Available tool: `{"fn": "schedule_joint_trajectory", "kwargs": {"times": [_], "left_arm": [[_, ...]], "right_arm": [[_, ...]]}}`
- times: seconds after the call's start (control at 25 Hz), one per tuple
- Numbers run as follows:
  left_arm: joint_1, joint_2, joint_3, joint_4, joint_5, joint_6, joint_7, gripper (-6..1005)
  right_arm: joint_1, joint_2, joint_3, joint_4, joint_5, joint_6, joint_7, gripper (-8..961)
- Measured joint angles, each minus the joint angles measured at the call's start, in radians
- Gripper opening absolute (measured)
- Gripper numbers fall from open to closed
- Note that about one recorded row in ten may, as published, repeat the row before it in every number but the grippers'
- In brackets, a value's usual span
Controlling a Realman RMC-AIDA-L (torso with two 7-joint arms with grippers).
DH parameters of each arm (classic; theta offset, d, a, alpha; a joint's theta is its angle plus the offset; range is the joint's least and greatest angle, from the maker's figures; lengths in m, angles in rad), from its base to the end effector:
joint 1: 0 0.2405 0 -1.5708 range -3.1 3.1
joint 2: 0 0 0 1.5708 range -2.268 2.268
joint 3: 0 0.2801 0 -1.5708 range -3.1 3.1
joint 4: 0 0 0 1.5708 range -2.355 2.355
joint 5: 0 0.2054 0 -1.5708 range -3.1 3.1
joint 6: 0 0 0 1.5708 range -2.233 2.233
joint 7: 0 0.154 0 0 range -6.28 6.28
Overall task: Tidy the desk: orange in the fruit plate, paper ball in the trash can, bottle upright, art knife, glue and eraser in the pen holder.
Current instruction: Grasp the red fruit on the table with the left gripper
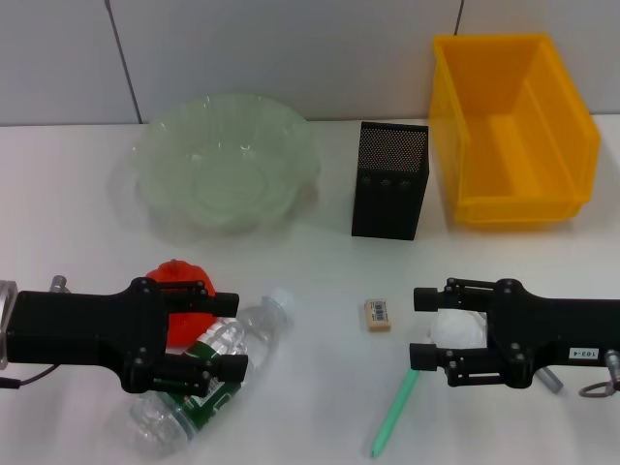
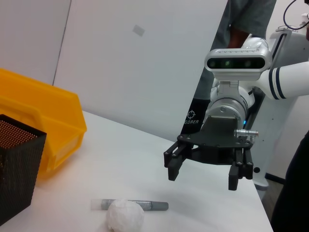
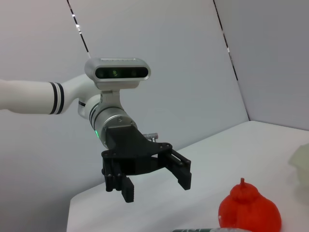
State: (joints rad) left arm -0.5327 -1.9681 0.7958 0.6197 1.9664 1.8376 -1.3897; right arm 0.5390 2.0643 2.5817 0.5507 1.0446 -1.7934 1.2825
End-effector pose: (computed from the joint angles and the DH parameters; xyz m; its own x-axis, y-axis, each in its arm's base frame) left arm -0.2678 0.3099 0.0087 0.8231 0.3285 0.4632 0.3214 -0.9420 0.0970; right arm 0.2692 0.3050 -0.0219 0.7547 -0.3344 -0.5644 -0.3787 -0.9246 0.0414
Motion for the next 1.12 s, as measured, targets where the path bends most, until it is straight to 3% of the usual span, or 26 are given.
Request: {"fn": "schedule_joint_trajectory", "kwargs": {"times": [0.68,0.92,1.12], "left_arm": [[-0.012,-0.001,-0.015,0.002,-0.009,-0.001,0.0,766],[-0.025,-0.003,-0.061,0.107,-0.003,-0.106,-0.016,748],[-0.044,-0.001,-0.054,0.211,0.13,-0.213,-0.05,734]], "right_arm": [[-0.001,0.0,0.0,0.0,0.001,0.003,0.003,790],[-0.011,0.001,0.002,0.0,0.001,-0.003,0.01,789],[-0.019,0.002,0.0,0.0,0.001,-0.007,0.01,789]]}}
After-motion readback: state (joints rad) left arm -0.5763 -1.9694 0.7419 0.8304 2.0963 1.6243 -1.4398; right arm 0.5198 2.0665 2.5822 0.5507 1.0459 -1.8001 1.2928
